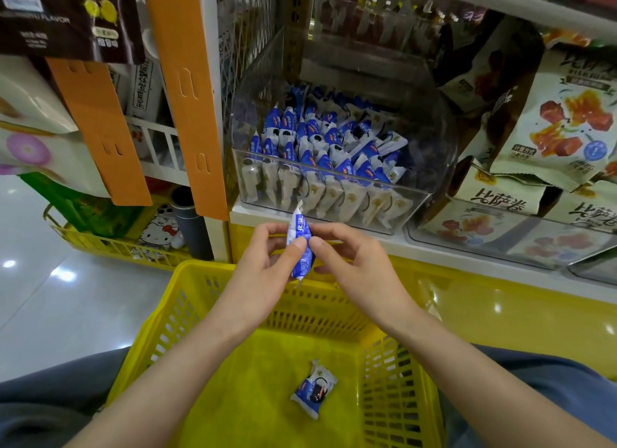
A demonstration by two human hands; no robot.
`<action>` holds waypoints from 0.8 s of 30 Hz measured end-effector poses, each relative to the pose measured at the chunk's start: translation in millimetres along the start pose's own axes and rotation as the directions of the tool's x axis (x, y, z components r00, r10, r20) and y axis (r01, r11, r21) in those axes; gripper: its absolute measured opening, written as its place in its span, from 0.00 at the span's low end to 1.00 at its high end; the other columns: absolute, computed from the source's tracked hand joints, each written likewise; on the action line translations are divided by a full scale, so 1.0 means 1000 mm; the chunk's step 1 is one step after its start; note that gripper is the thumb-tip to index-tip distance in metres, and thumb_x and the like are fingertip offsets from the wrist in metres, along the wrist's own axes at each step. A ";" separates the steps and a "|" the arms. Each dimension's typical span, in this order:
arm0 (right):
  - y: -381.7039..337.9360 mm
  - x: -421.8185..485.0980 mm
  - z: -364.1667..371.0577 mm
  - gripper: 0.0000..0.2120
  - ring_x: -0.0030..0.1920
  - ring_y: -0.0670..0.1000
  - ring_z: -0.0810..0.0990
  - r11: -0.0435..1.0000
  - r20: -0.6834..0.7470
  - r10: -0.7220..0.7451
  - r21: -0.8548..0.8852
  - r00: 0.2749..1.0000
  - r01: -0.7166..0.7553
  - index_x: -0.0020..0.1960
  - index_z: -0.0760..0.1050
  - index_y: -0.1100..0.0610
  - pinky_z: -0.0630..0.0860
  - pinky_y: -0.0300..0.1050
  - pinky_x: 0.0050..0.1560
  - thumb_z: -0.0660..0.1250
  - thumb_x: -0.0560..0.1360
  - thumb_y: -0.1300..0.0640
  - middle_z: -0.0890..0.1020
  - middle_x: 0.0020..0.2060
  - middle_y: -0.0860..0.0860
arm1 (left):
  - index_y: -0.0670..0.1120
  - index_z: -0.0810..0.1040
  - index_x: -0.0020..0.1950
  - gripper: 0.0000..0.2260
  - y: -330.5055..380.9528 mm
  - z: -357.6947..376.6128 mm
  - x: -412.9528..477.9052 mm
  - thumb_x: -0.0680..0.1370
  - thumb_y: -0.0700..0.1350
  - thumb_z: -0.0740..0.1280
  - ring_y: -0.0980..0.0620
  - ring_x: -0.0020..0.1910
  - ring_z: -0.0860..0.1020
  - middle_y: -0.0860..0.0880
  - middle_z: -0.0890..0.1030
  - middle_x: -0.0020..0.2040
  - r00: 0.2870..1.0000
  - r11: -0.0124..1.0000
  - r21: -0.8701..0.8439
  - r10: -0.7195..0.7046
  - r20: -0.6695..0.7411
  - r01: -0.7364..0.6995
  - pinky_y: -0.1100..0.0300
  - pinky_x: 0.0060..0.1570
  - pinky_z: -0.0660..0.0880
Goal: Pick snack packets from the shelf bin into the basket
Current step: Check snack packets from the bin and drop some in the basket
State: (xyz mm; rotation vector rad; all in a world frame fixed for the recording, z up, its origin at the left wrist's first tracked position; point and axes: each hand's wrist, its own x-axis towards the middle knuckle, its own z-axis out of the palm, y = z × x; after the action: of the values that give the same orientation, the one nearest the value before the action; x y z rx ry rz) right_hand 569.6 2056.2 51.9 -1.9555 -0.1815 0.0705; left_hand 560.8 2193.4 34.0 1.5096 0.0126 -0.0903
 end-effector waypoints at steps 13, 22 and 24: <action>0.004 -0.002 0.008 0.11 0.49 0.42 0.81 0.994 -0.023 -0.047 -0.101 0.999 0.044 0.59 0.75 0.53 0.79 0.42 0.50 0.62 0.77 0.58 0.83 0.51 0.47 | 0.51 0.68 0.55 0.08 -0.005 0.002 0.003 0.77 0.46 0.63 0.65 0.38 0.80 0.49 0.79 0.51 0.994 0.999 -0.024 -0.043 -0.098 0.041 0.70 0.34 0.75; 0.005 -0.015 0.022 0.19 0.58 0.43 0.75 0.953 0.093 -0.197 -0.217 0.976 0.213 0.65 0.68 0.56 0.74 0.43 0.59 0.66 0.75 0.56 0.76 0.59 0.49 | 0.44 0.66 0.62 0.17 0.004 -0.002 0.003 0.77 0.52 0.62 0.49 0.46 0.83 0.43 0.81 0.52 0.963 0.950 -0.225 -0.245 -0.114 0.216 0.55 0.44 0.80; 0.002 -0.011 0.017 0.12 0.52 0.42 0.78 0.958 0.030 -0.194 -0.208 0.981 0.196 0.60 0.72 0.54 0.75 0.39 0.53 0.64 0.77 0.57 0.79 0.53 0.47 | 0.43 0.68 0.61 0.16 0.007 0.000 0.002 0.78 0.52 0.60 0.47 0.49 0.82 0.44 0.80 0.51 0.957 0.932 -0.263 -0.279 -0.080 0.250 0.51 0.47 0.79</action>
State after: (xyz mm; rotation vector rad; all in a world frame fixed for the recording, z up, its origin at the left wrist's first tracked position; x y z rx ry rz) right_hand 556.7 2069.0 43.0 -2.1381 -0.4009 -0.0720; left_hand 562.9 2194.2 41.2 1.2506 0.3128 -0.2100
